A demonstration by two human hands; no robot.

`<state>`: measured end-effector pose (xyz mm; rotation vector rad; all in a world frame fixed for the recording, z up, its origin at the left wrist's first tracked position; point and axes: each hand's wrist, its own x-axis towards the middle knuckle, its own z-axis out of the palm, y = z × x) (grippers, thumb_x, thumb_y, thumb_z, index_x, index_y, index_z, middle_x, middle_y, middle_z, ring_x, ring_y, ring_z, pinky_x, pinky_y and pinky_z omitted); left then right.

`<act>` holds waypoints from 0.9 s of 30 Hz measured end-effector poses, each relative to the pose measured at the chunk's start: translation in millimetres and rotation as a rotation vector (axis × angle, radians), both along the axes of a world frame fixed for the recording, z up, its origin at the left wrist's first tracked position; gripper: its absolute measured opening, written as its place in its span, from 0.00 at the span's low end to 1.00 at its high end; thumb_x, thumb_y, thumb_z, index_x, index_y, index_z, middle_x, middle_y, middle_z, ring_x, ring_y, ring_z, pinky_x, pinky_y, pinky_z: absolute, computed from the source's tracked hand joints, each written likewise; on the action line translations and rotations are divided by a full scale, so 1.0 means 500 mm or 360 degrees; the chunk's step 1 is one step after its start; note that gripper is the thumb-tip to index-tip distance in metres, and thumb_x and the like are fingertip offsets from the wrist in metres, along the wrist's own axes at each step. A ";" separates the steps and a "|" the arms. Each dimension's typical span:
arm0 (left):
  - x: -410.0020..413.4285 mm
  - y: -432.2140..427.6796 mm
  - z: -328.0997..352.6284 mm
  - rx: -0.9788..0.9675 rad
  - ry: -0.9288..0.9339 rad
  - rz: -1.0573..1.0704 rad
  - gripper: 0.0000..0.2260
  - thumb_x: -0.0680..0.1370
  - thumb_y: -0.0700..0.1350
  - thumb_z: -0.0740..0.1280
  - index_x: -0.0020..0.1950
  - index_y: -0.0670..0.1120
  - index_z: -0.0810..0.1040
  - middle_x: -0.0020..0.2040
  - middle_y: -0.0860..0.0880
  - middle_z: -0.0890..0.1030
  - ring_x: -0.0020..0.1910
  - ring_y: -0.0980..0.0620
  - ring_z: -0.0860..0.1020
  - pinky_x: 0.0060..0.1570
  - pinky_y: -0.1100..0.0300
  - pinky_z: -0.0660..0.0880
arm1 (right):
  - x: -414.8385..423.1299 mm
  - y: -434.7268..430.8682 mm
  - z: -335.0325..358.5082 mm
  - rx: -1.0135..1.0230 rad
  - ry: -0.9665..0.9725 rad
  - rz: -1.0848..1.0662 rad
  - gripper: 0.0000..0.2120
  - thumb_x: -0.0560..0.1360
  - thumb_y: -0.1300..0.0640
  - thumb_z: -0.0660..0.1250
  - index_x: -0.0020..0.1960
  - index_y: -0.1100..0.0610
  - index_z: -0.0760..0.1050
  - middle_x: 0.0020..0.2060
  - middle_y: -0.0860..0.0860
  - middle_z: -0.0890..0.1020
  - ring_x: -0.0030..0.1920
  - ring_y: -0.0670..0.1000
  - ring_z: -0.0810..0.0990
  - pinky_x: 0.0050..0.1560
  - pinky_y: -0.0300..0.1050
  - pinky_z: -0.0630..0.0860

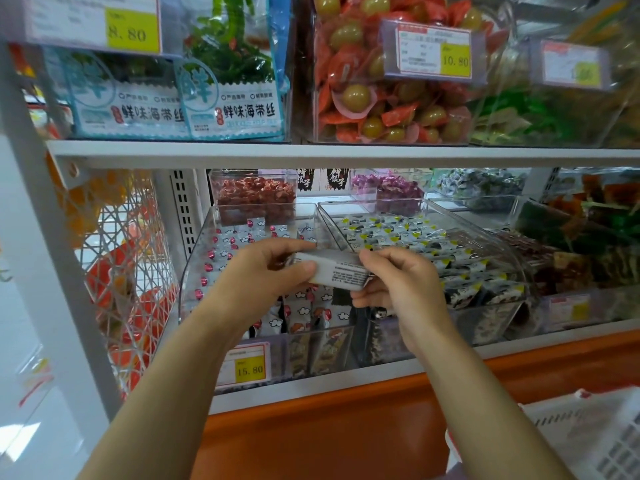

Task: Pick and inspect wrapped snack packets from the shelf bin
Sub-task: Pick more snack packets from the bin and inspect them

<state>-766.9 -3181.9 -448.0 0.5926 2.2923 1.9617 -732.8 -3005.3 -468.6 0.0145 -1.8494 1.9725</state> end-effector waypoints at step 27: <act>-0.196 0.072 -0.028 -0.1412 0.0631 0.0293 0.15 0.80 0.51 0.58 0.61 0.43 0.73 0.61 0.41 0.75 0.62 0.40 0.70 0.62 0.42 0.67 | -0.130 0.018 0.028 -0.0324 0.0073 -0.0424 0.13 0.72 0.62 0.71 0.46 0.53 0.67 0.42 0.53 0.79 0.29 0.44 0.80 0.37 0.40 0.81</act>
